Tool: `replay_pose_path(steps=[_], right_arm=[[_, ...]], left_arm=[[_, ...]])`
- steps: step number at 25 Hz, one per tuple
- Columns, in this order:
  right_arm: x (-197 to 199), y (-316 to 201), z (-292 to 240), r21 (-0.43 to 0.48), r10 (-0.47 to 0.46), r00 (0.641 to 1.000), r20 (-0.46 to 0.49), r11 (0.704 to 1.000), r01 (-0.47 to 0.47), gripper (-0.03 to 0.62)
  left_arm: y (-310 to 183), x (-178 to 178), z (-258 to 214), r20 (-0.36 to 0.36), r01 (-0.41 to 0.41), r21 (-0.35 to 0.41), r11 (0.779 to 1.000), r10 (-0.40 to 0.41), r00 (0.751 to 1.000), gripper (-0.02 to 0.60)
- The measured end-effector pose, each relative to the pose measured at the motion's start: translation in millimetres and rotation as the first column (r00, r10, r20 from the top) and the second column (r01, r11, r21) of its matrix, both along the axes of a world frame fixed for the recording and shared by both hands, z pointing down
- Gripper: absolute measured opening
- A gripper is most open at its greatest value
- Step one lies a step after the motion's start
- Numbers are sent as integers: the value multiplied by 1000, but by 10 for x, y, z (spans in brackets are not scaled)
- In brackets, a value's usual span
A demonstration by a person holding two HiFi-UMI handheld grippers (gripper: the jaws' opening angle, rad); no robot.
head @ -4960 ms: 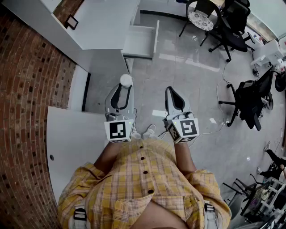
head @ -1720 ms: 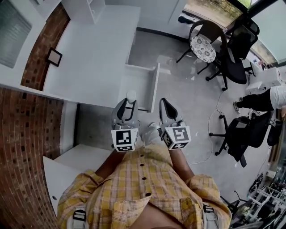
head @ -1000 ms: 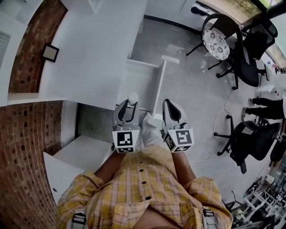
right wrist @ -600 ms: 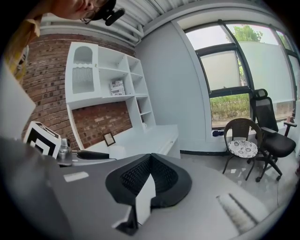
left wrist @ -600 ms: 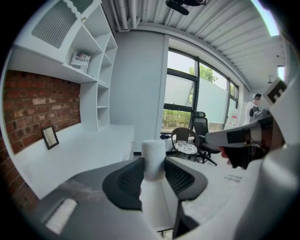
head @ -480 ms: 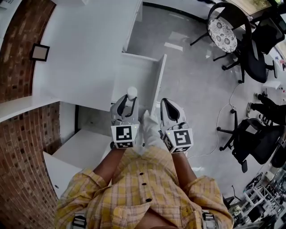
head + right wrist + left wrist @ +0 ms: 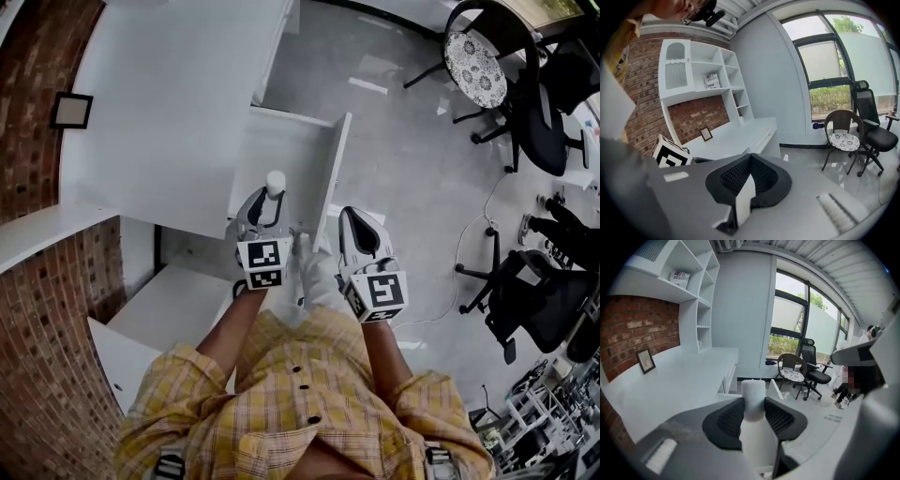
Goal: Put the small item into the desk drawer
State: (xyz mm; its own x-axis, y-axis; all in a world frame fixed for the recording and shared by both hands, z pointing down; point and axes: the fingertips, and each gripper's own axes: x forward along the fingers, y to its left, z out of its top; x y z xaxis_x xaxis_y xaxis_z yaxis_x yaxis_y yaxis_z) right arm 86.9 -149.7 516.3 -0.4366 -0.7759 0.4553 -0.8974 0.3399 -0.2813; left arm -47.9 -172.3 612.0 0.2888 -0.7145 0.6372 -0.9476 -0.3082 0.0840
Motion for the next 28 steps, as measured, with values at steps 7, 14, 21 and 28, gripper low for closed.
replay_pose_path(steps=[7,14,21,28], right_arm=[[-57,-99,156,-37,2,1000,22,999,-1,-2],[-119,-139,329,-61,-11,1000,24,998,13,-2],[-170,-193,457,-81,-15,999,28,997,17,-2],[-149,-197,538,-97,-15,1000,22,995,17,-2]], left_arm=[[-99,-38,496,38,13,-83,996,-10,999,153],[-150,20,974,42,-13,-158,987,19,999,153],[-201,-6,1530,51,-17,-240,971,30,998,155],[-219,-16,1958,55,-2,-307,952,20,998,155]])
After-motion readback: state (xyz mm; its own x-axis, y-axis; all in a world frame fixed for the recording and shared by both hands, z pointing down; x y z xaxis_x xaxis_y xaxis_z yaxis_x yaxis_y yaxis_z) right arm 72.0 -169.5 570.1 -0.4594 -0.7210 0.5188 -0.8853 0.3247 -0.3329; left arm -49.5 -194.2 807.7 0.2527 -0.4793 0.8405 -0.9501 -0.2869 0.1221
